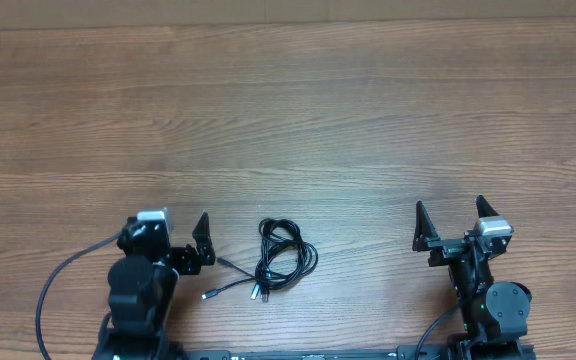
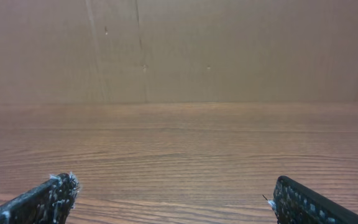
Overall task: Untangle cables
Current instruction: 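Raise the left arm and move its gripper toward the cable bundle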
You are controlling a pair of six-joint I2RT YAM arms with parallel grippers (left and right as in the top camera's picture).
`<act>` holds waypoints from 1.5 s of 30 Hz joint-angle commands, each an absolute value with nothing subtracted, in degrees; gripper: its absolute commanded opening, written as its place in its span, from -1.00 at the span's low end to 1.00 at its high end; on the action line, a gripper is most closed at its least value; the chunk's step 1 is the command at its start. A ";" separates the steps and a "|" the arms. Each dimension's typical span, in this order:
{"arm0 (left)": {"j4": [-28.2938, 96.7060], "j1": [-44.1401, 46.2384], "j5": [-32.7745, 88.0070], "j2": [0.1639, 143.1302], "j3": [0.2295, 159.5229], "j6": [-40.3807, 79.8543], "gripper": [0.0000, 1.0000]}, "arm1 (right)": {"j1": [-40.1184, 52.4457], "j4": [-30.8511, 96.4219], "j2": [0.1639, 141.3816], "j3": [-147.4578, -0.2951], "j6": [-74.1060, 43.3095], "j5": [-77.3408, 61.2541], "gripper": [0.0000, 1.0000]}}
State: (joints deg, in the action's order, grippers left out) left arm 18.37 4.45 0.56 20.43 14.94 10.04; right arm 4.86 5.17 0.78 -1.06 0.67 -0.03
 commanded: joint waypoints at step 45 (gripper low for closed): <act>26.81 7.55 9.89 61.04 36.82 1.21 1.00 | 4.75 4.84 0.16 -0.47 0.93 -0.03 1.00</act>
